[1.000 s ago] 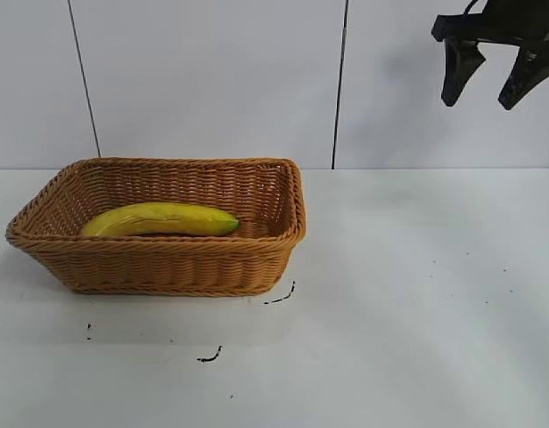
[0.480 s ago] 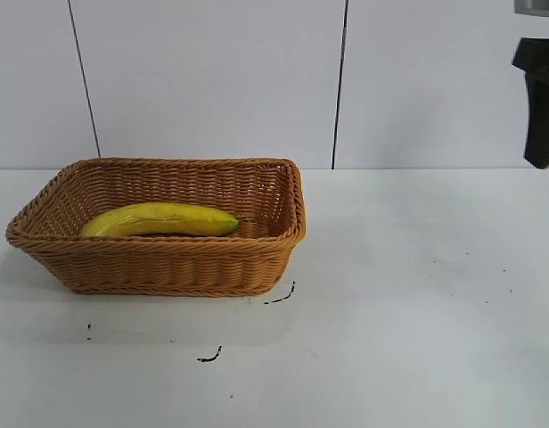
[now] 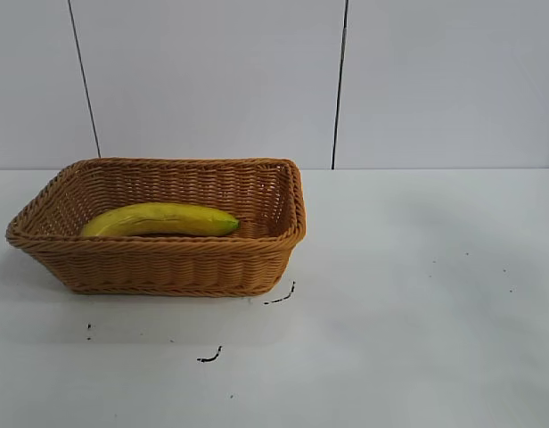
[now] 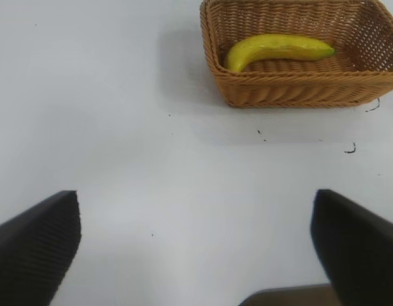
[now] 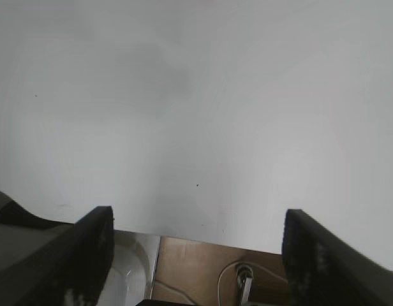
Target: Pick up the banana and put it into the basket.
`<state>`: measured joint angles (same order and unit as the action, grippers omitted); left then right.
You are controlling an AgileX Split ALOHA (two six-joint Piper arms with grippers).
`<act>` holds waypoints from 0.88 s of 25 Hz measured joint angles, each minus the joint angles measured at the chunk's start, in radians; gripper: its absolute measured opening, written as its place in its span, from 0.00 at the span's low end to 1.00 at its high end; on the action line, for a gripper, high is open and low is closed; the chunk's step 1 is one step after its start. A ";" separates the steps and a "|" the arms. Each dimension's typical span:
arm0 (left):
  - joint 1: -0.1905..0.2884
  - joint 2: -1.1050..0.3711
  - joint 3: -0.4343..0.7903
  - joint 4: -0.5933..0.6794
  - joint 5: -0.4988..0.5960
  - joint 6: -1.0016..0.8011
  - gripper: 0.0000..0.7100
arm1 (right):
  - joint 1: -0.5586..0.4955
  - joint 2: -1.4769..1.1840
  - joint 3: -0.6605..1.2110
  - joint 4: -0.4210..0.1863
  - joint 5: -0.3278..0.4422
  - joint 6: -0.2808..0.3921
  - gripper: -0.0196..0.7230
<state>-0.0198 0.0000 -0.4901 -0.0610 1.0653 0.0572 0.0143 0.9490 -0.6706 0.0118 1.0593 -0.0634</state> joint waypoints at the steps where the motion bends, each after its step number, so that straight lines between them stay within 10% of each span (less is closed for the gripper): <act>1: 0.000 0.000 0.000 0.000 0.000 0.000 0.98 | 0.000 -0.046 0.035 -0.001 -0.020 0.000 0.74; 22: 0.000 0.000 0.000 0.000 0.000 0.000 0.98 | 0.000 -0.811 0.174 -0.003 -0.041 0.009 0.74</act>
<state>-0.0198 0.0000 -0.4901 -0.0610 1.0653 0.0572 0.0143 0.1384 -0.4971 0.0084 1.0182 -0.0543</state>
